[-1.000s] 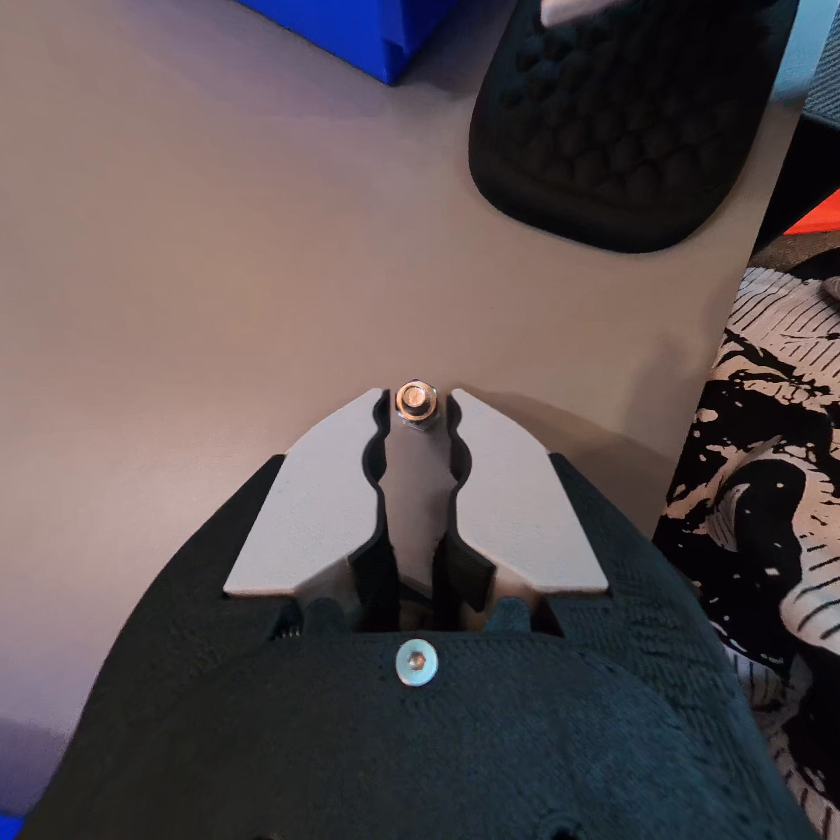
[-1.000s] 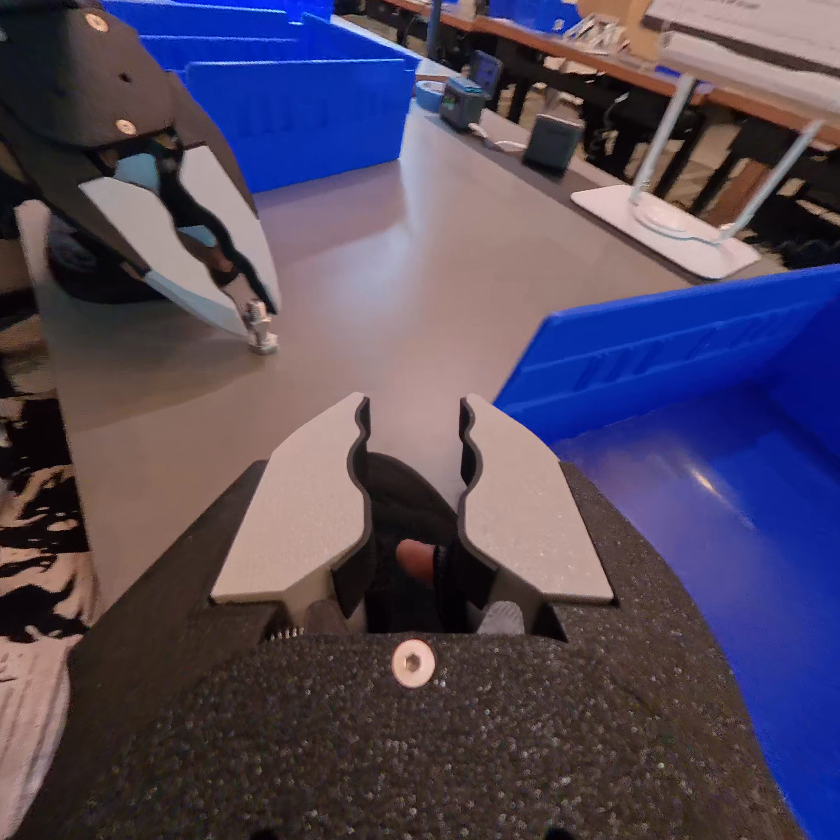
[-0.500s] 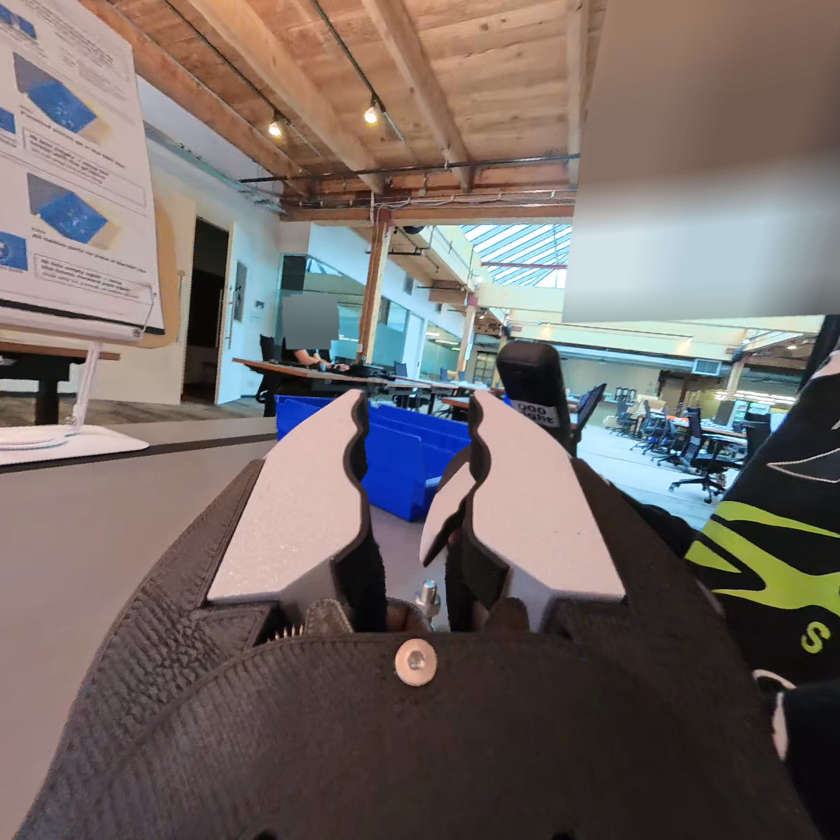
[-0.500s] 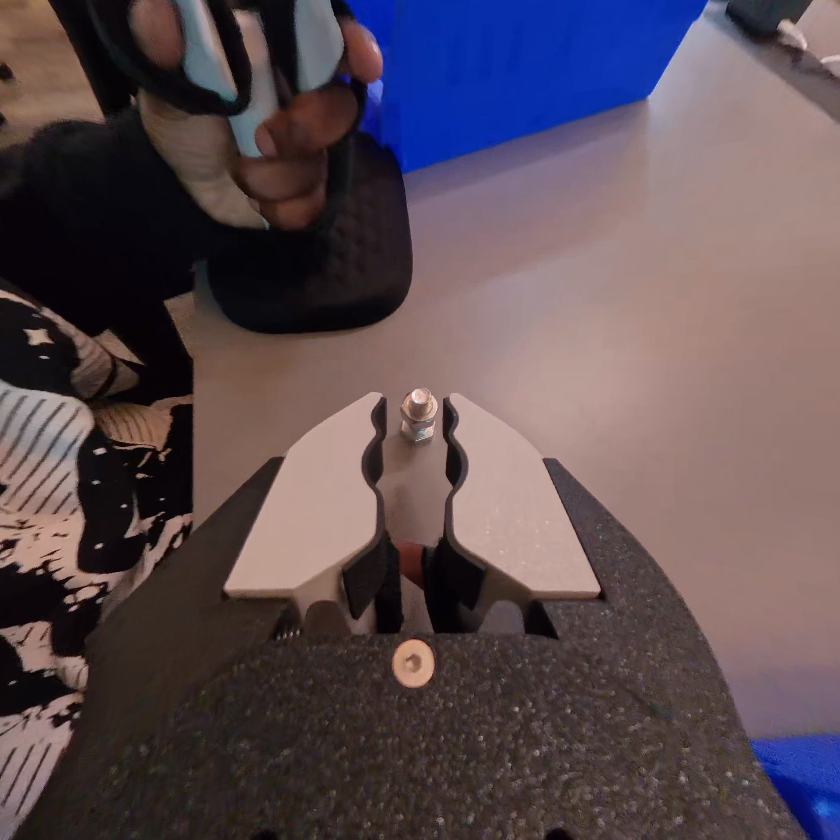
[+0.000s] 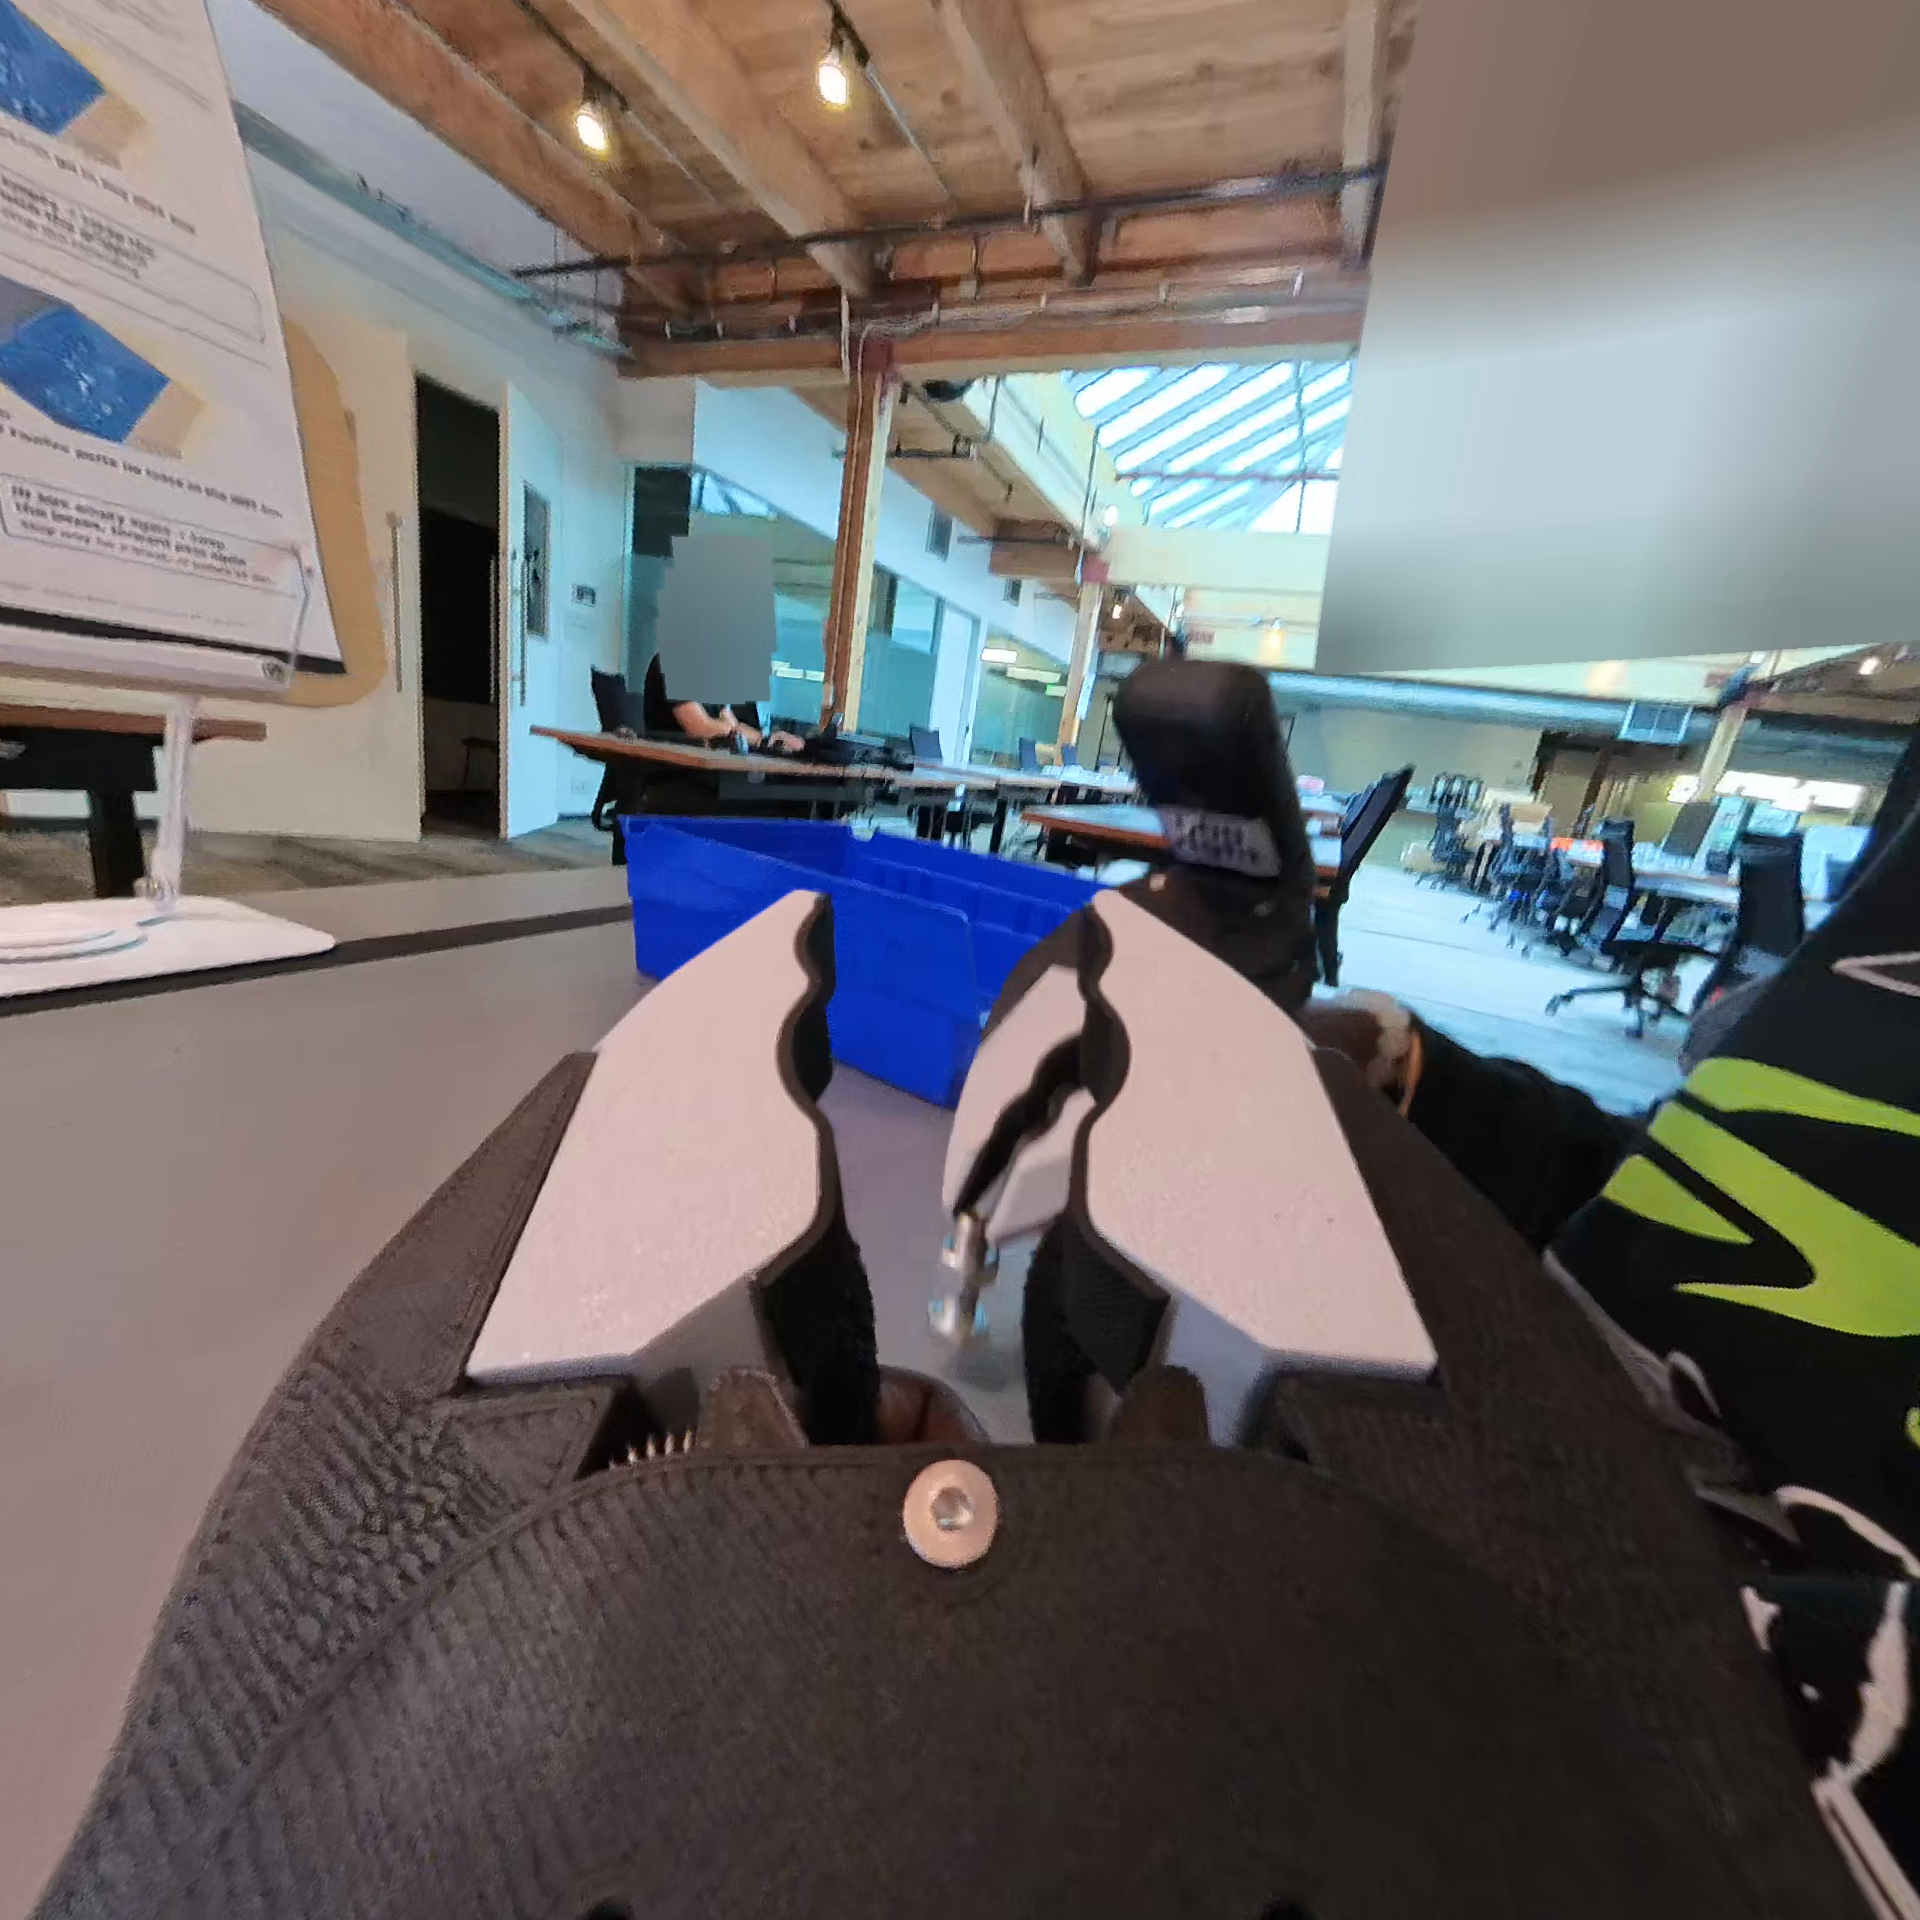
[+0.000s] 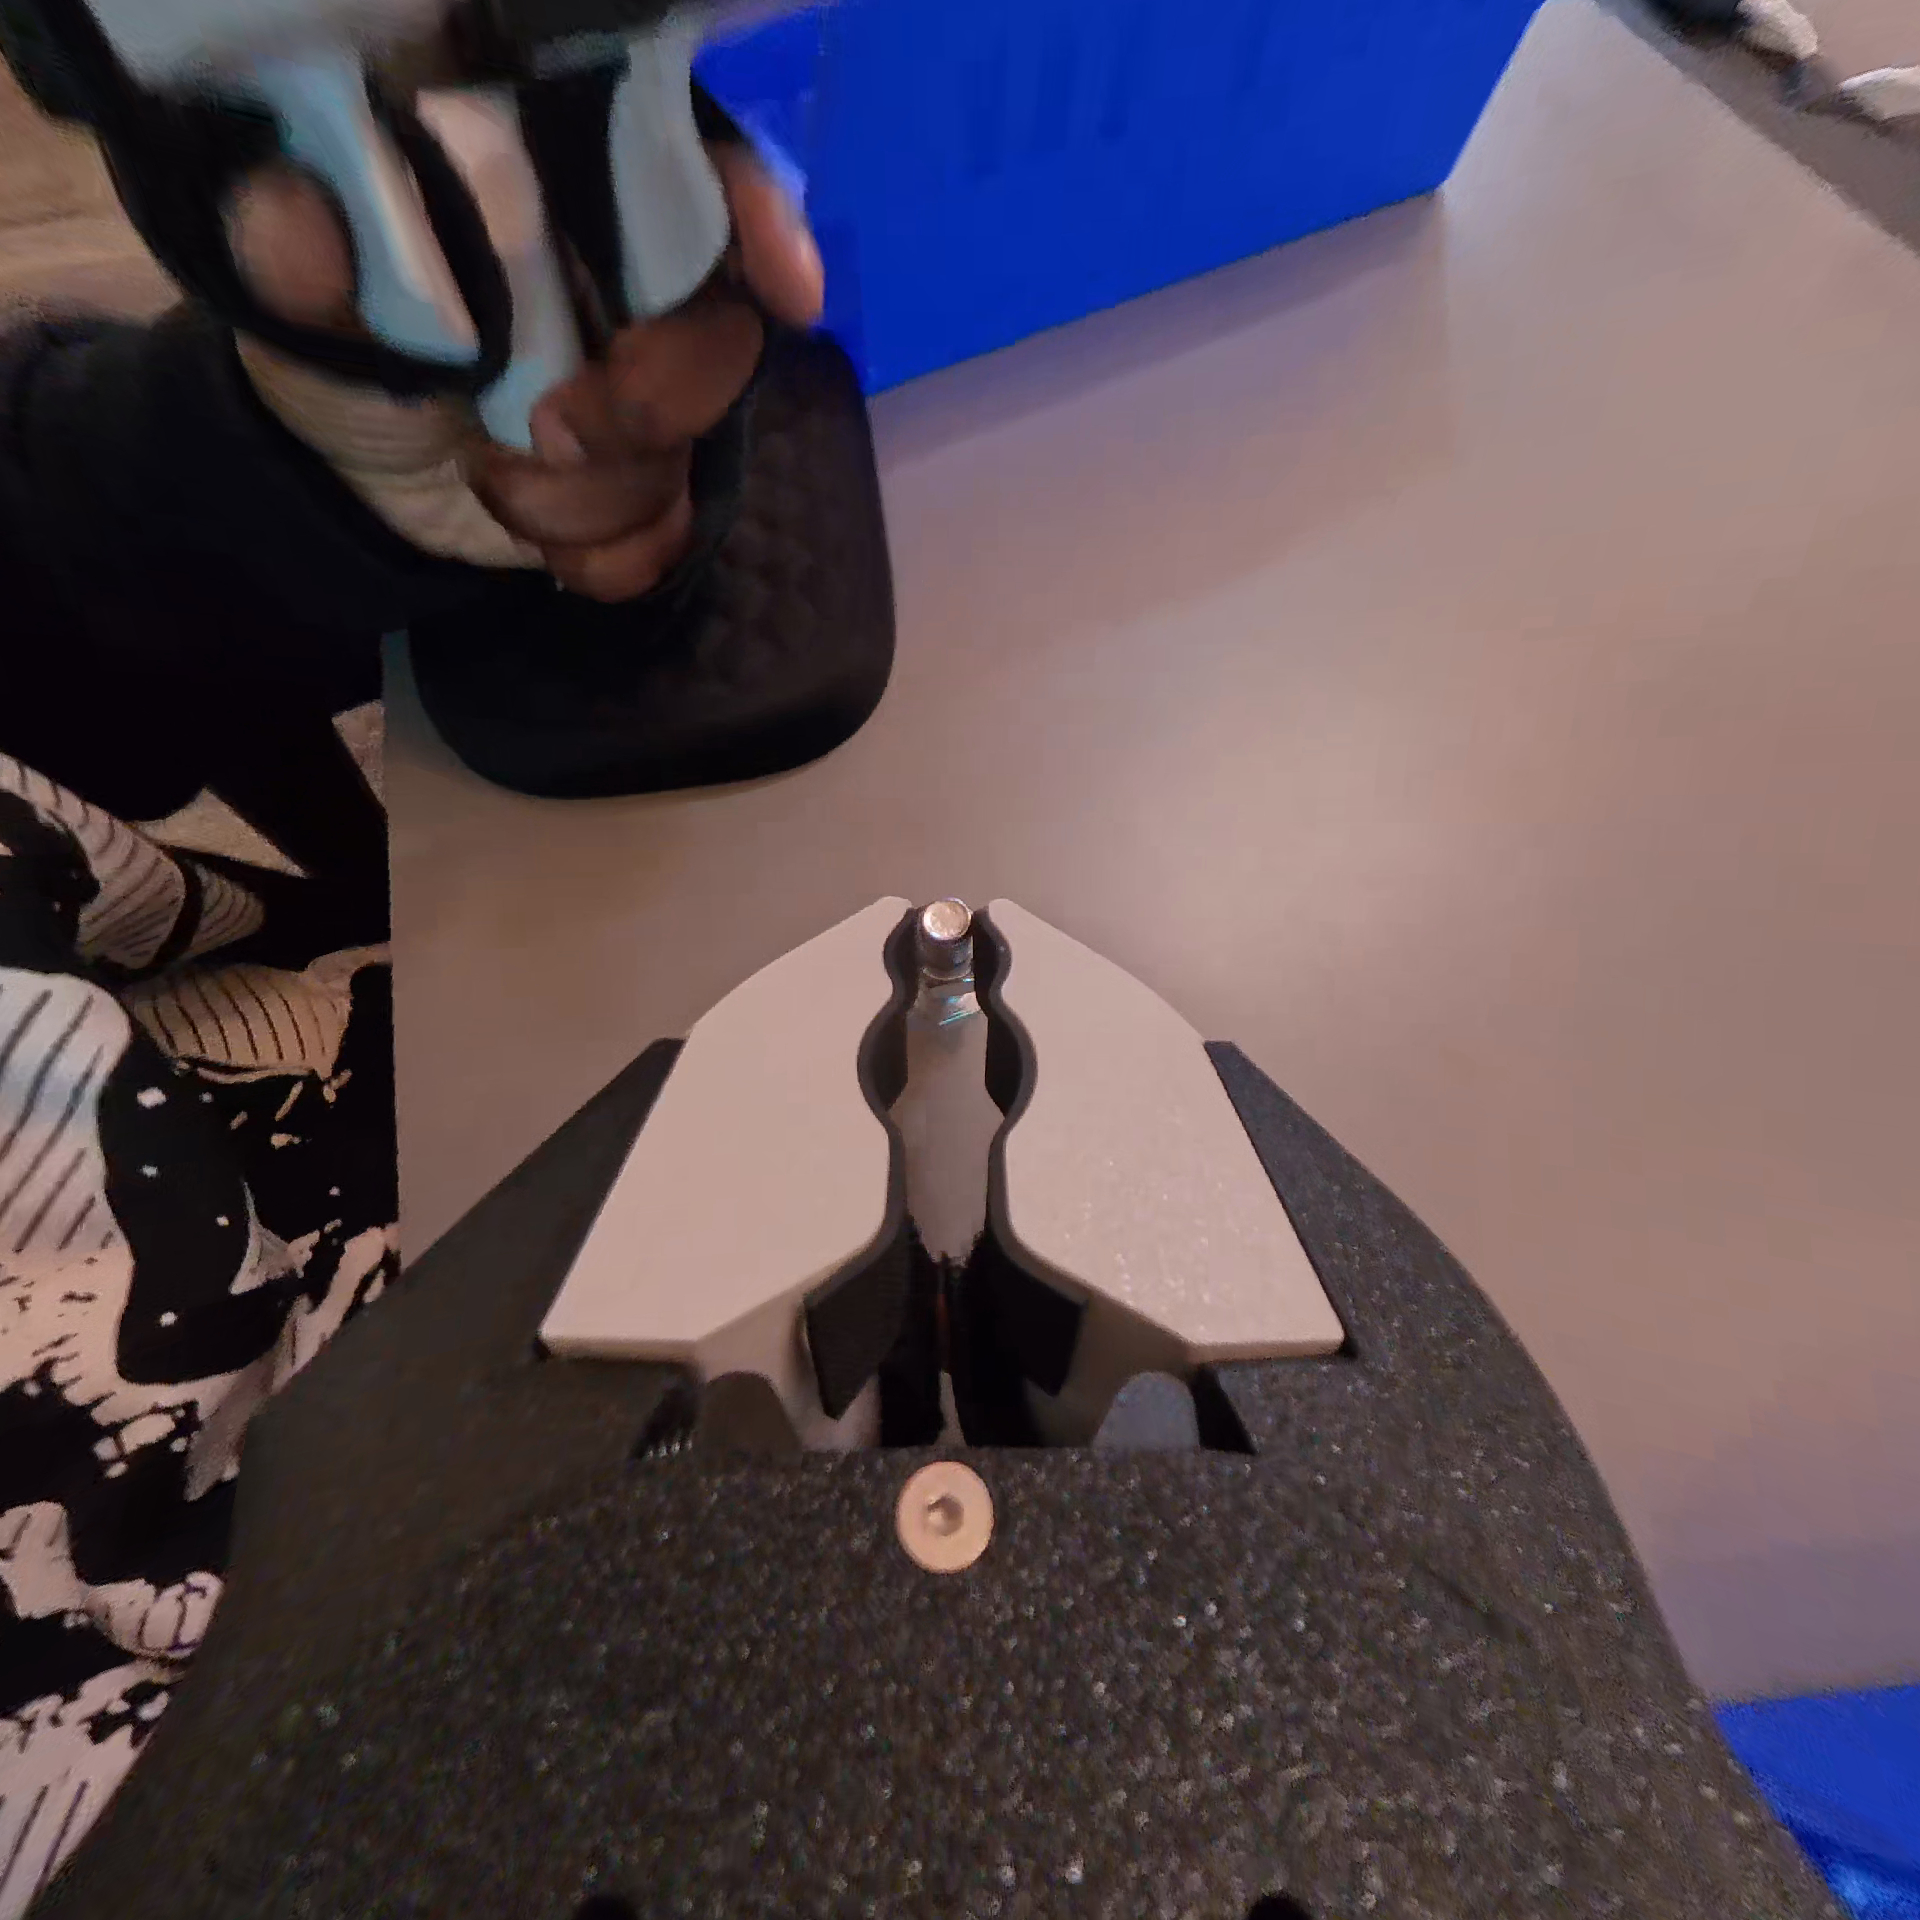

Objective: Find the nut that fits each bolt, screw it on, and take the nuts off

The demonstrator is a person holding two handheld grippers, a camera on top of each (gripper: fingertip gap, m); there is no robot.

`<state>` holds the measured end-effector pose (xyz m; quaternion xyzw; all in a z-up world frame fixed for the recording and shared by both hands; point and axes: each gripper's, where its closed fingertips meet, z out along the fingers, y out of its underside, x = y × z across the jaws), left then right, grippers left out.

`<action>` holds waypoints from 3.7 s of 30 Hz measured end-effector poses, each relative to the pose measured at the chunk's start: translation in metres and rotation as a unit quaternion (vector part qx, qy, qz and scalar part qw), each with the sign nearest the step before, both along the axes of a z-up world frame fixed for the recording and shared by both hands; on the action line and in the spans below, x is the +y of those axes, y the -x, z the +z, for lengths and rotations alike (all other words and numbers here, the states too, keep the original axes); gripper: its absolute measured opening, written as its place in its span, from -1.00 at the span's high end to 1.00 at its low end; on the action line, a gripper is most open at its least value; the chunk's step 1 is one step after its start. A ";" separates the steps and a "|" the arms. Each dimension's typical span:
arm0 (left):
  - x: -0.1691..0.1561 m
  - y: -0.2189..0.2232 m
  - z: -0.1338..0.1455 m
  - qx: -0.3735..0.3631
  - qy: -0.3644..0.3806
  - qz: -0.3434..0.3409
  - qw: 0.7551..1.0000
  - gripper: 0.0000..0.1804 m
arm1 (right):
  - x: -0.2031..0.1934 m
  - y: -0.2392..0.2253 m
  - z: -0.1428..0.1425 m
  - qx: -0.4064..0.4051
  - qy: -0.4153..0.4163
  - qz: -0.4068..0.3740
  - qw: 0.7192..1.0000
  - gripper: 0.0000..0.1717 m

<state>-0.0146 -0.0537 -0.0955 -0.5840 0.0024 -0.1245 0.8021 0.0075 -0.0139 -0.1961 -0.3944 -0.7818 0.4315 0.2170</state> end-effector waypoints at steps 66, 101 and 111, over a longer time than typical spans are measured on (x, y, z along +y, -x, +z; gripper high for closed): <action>0.036 -0.070 -0.027 0.079 0.100 -0.094 0.987 0.80 | -0.013 -0.029 0.109 0.203 0.241 0.045 0.948 0.42; 0.036 -0.075 -0.030 0.094 0.103 -0.105 0.985 0.80 | -0.025 -0.024 0.108 0.201 0.236 0.060 0.949 0.32; 0.035 -0.078 -0.031 0.100 0.106 -0.113 0.983 0.80 | -0.041 -0.008 0.100 0.186 0.208 0.059 0.959 0.35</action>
